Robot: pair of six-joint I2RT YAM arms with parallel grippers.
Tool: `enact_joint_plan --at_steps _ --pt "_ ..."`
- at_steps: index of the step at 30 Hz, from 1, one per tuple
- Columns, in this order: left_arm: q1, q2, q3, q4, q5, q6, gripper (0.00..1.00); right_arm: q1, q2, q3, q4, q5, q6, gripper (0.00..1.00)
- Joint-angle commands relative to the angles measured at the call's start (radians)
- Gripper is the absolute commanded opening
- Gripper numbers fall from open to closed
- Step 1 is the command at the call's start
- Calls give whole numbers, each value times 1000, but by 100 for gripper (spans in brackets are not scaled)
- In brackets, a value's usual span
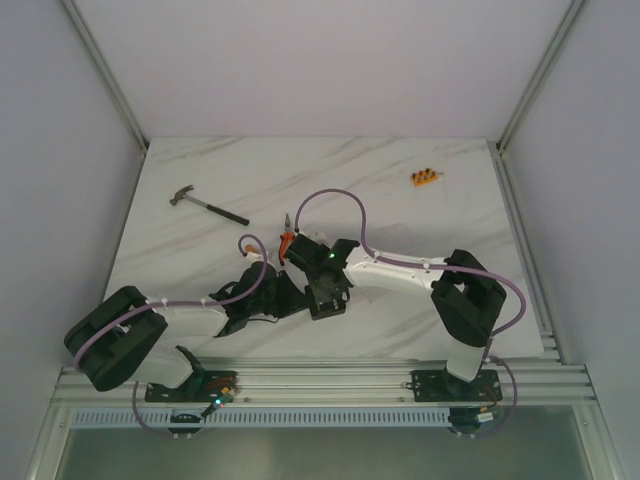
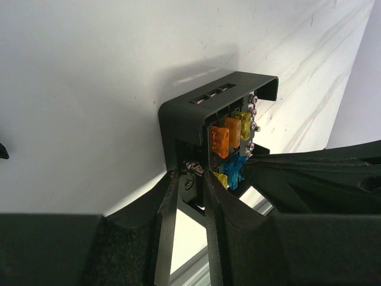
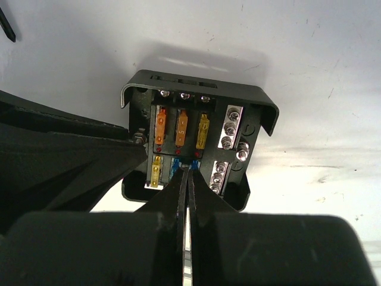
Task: Snap on the fuse box
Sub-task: Install the fuse at the fuse box base.
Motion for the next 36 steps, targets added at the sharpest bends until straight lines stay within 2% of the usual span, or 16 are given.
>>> enact_joint_plan --at_steps 1,6,13,16,25,29,31,36 --pt "-5 19 -6 -45 3 -1 32 -6 192 -110 -39 -43 -24 0" --pt "-5 19 -15 -46 0 -2 32 -18 252 -149 -19 -50 -39 0" --pt "-5 19 -12 -46 -5 -5 32 -1 -1 -66 2 -3 -55 0" --pt "-7 19 -17 -46 -11 -7 32 -2 -95 -48 9 2 -51 6" --pt "-5 17 -13 -43 -15 -3 32 -1 -127 -89 17 -12 -10 10" --pt "-6 52 1 -36 -18 6 33 -31 -146 -119 20 45 0 17" --pt "-6 81 14 -12 -19 7 33 -65 -166 -135 22 89 -8 28" --pt "-2 193 87 46 -1 12 32 -177 -249 -166 54 173 -65 47"
